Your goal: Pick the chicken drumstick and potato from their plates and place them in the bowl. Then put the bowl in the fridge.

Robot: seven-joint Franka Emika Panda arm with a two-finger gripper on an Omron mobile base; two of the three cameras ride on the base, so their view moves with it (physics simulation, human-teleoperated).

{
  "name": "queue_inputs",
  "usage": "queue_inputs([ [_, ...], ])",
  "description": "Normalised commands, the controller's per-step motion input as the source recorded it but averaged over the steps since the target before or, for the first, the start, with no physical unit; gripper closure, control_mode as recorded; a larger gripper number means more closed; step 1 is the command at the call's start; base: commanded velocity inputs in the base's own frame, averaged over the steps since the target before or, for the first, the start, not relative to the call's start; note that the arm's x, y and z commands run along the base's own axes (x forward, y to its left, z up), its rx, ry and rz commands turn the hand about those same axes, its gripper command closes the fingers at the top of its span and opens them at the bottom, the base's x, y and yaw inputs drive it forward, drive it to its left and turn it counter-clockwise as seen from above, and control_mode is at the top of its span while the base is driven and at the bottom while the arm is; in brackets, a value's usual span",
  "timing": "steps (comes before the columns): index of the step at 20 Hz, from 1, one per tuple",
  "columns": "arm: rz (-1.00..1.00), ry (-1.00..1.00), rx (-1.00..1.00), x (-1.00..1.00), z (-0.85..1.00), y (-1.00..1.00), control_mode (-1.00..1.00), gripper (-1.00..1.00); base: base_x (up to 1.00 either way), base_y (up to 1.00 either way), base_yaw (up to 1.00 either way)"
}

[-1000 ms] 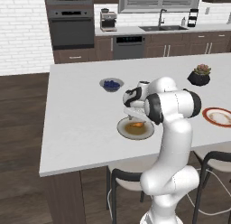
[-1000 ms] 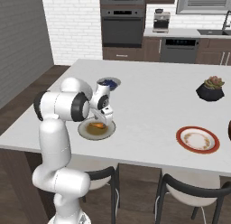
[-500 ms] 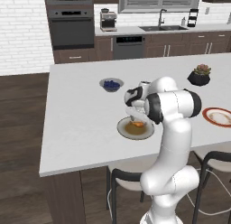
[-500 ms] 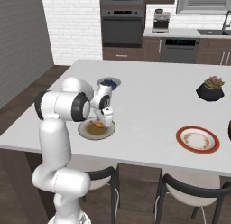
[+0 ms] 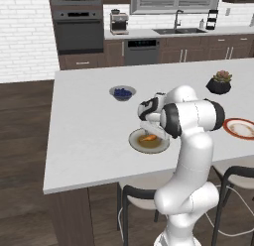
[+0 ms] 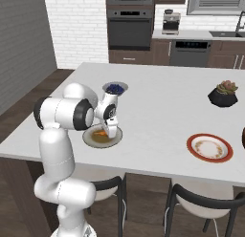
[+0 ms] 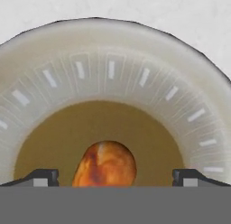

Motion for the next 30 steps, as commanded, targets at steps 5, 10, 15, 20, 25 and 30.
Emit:
queue_inputs([
  [5,-0.01,0.00,0.00,0.05,-0.13,0.02,-1.00,-1.00,0.00,0.00,0.00],
  [10,0.00,0.00,0.00,0.21,-0.10,0.00,-1.00,-1.00,0.00,0.00,0.00],
  [15,0.00,0.00,0.00,0.20,-0.15,0.04,-1.00,1.00,0.00,0.00,0.00],
  [20,0.00,0.00,0.00,0.00,-0.12,0.06,-1.00,1.00,0.00,0.00,0.00],
  [25,-0.05,0.00,0.00,0.00,-0.04,0.01,-1.00,1.00,0.00,0.00,0.00],
  [30,-0.08,0.00,0.00,-0.40,0.19,0.00,-1.00,1.00,0.00,0.00,0.00],
])
